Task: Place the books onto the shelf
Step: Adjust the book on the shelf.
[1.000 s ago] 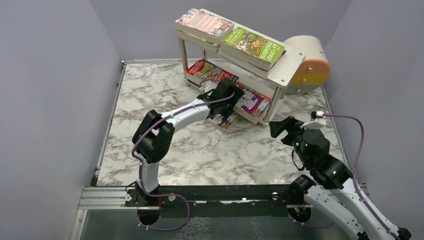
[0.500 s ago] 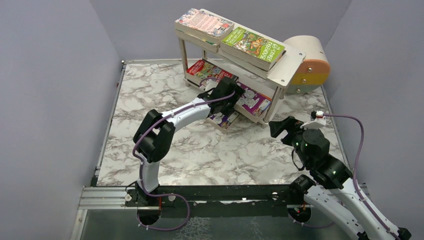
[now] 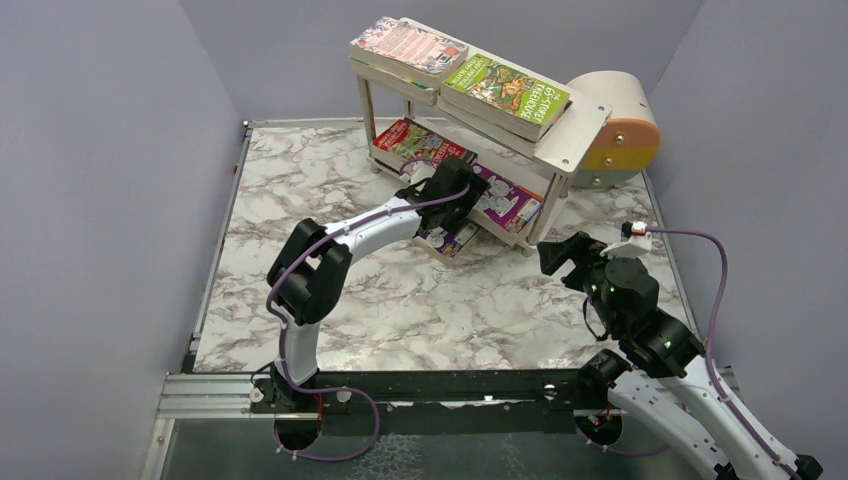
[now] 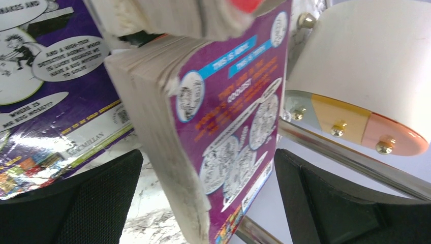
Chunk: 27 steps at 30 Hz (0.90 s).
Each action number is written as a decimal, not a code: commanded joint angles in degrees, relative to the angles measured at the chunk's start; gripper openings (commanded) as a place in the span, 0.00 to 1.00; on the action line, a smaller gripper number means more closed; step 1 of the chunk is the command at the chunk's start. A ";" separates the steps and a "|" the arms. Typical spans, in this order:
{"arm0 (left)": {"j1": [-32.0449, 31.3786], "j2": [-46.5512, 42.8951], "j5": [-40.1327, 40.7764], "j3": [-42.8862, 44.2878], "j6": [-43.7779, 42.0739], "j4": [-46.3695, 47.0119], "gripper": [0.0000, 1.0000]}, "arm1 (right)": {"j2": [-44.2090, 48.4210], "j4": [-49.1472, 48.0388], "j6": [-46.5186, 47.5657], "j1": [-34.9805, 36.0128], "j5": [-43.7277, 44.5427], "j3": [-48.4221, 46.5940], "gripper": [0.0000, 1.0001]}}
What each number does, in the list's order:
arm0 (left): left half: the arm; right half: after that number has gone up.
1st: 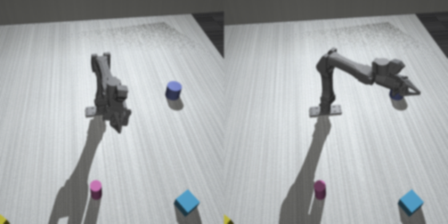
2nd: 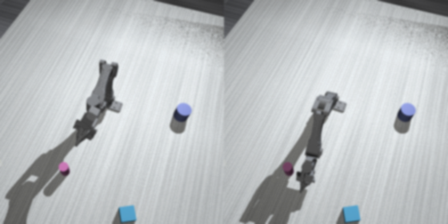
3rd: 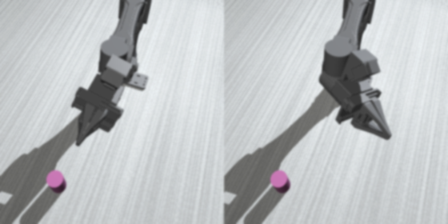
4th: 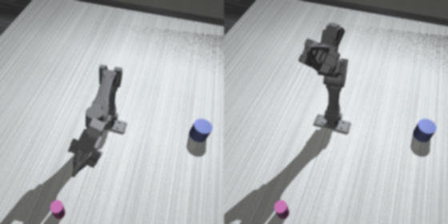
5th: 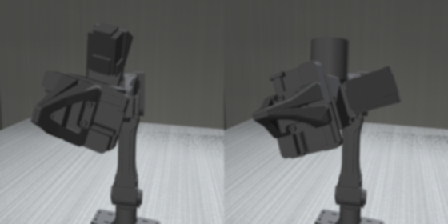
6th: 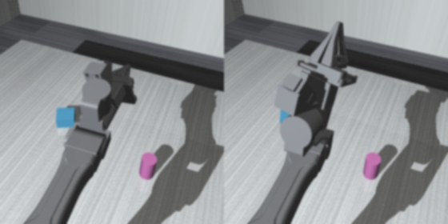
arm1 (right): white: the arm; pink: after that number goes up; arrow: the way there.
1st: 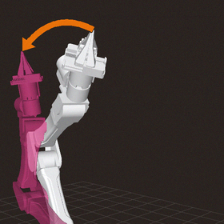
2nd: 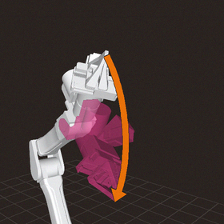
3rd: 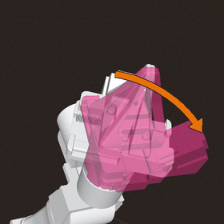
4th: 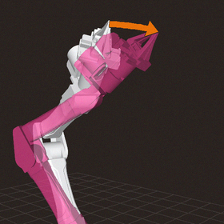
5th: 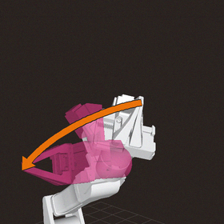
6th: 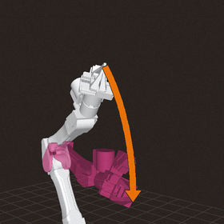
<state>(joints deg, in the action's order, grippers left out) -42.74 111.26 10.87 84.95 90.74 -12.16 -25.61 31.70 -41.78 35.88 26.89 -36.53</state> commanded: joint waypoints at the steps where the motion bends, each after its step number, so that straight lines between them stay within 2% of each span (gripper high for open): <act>1: -0.59 -2.55 -0.87 -2.46 2.55 -1.02 0.99 | 0.16 -1.55 -0.58 -0.28 -0.76 0.93 0.88; 27: -7.32 3.97 -2.66 6.57 5.46 -2.51 0.99 | 4.06 1.75 -1.63 -0.29 1.14 0.71 0.88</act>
<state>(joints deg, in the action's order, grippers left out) -49.47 113.49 8.08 89.23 94.00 -12.71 -22.76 32.53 -42.78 35.88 26.74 -36.14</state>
